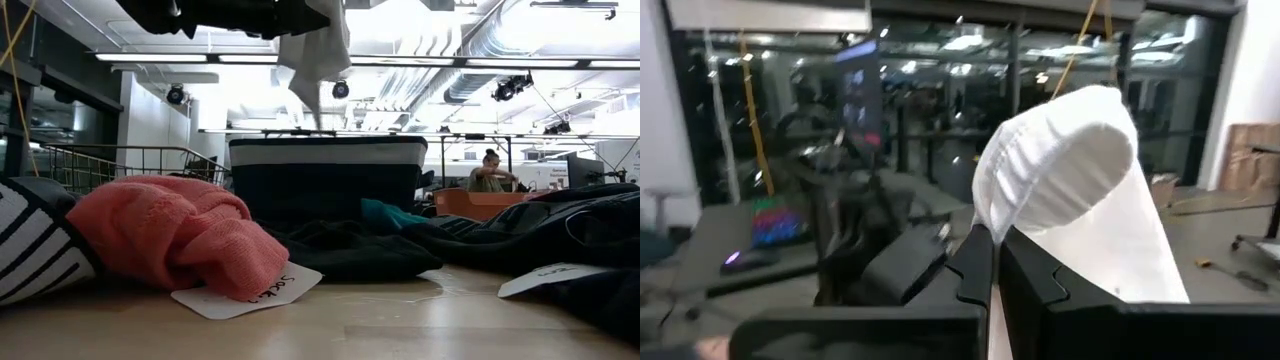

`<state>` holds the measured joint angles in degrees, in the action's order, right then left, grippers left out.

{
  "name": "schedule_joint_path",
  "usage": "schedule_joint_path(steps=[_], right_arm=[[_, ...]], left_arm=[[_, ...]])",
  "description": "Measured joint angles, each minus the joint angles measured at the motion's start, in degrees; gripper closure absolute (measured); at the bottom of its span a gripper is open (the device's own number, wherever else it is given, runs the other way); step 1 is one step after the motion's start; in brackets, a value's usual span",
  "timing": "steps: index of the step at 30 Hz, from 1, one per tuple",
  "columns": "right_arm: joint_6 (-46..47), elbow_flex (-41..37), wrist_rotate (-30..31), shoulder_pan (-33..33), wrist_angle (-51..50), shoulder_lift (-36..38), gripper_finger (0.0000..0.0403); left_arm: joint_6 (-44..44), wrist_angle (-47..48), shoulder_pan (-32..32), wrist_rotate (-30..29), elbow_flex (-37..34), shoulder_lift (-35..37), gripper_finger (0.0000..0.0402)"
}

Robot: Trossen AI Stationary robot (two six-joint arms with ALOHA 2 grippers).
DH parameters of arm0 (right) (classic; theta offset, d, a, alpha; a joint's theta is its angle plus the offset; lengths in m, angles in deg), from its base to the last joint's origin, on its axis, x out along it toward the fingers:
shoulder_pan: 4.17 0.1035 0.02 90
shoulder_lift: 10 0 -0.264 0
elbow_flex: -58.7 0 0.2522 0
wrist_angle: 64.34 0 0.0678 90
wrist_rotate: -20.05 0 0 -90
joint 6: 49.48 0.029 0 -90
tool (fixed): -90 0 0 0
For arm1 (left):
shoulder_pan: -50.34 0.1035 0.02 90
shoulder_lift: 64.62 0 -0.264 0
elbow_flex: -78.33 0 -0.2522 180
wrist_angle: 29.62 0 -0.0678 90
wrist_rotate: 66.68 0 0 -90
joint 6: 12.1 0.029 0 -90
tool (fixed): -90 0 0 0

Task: Pick & Place Cloths
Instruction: Put the white underwear into the wire basket

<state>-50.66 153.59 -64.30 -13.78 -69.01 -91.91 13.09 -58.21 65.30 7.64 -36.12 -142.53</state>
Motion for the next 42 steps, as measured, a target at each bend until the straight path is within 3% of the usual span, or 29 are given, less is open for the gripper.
schedule_joint_path(steps=[9,19,24,28,33,42], right_arm=[[0.1,0.0,-0.1,1.9,-5.7,0.0,0.0400],[0.1,0.0,0.2,1.9,-9.0,-0.1,0.0400],[0.1,0.0,0.5,1.6,-10.1,-0.1,0.0400],[0.0,0.0,3.5,1.6,-11.1,-0.1,0.0400],[-0.1,0.0,4.5,1.6,-12.3,-0.1,0.0400],[-0.7,0.0,6.4,1.6,-12.5,-0.1,0.0400]], left_arm=[[-2.4,-1.2,0.0,0.5,0.0,0.0,0.0014],[-8.1,-1.2,0.0,10.7,0.0,0.0,0.0014],[-11.5,-0.9,0.0,12.6,0.0,0.0,0.0026],[-14.1,-0.6,0.0,13.4,0.0,0.0,0.0072],[-16.3,0.3,0.0,13.4,0.0,0.0,0.0160],[-16.7,3.1,0.0,13.2,0.0,0.0,0.0370]])
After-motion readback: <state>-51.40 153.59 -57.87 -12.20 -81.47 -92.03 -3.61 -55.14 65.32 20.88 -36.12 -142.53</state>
